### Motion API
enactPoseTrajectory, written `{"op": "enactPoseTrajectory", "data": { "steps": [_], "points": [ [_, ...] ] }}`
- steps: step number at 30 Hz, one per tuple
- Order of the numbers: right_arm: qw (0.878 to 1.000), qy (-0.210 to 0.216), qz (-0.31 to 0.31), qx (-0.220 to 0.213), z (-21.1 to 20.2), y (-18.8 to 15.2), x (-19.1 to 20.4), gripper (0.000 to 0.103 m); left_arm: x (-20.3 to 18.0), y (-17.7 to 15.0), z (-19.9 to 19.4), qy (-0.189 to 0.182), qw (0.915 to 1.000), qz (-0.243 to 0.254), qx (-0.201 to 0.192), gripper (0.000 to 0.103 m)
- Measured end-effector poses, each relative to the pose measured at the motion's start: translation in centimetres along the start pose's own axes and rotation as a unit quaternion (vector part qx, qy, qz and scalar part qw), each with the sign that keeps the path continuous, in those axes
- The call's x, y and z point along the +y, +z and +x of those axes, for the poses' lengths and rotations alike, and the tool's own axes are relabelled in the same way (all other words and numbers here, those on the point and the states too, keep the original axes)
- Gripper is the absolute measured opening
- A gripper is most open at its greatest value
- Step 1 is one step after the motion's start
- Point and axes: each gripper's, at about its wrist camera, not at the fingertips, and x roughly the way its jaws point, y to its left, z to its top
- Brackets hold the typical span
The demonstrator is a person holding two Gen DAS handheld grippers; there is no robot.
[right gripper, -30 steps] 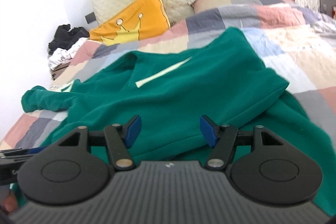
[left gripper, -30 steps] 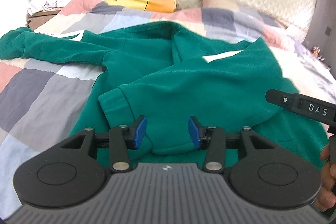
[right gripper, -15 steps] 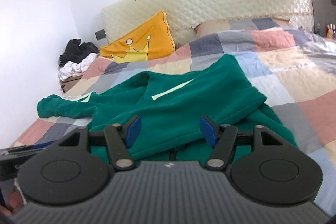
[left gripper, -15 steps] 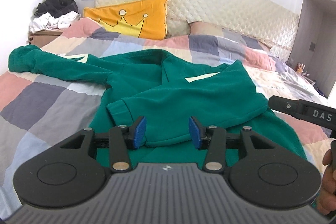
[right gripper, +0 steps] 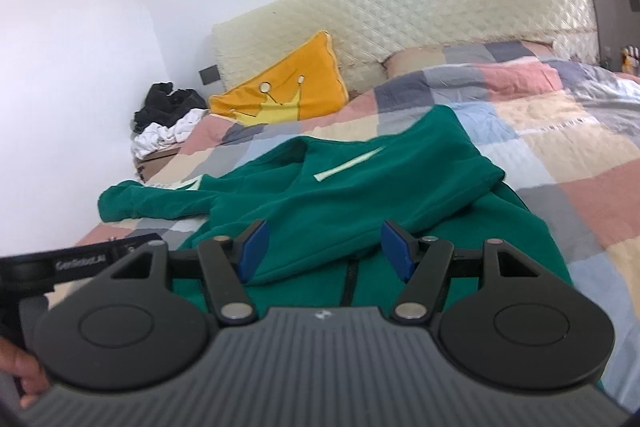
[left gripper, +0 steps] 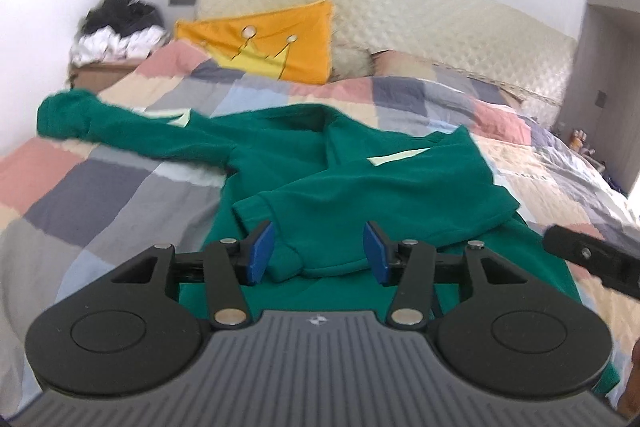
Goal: Fold large clothes
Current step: 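Swing the left gripper toward the other sleeve cuff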
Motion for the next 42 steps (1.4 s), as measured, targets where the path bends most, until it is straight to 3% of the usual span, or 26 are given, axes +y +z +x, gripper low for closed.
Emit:
{"op": "enactPoseTrajectory", "data": {
  "steps": [12,17,30,36,42],
  "points": [
    [0.999,0.018,-0.009,0.034,2.6,-1.6,0.1,0.064,7.4,6.8,4.8,0.059,0.9947,-0.071,0.046,0.062],
    [0.998,0.024,-0.008,0.049,3.7,-2.2,0.3,0.064,11.5,8.8,6.8,0.077,0.9918,-0.084,0.058,0.074],
    [0.997,-0.007,0.000,0.073,7.3,-3.8,-0.1,0.064,26.8,9.2,13.8,0.113,0.9711,-0.193,0.084,0.077],
    [0.997,-0.035,-0.005,0.064,8.9,-3.9,-0.3,0.064,35.2,8.2,17.0,0.112,0.9501,-0.283,0.069,0.077],
    [0.996,-0.054,0.001,0.067,11.1,-4.2,-0.5,0.065,43.0,6.5,20.5,0.082,0.9146,-0.395,0.031,0.077]
  ]
}}
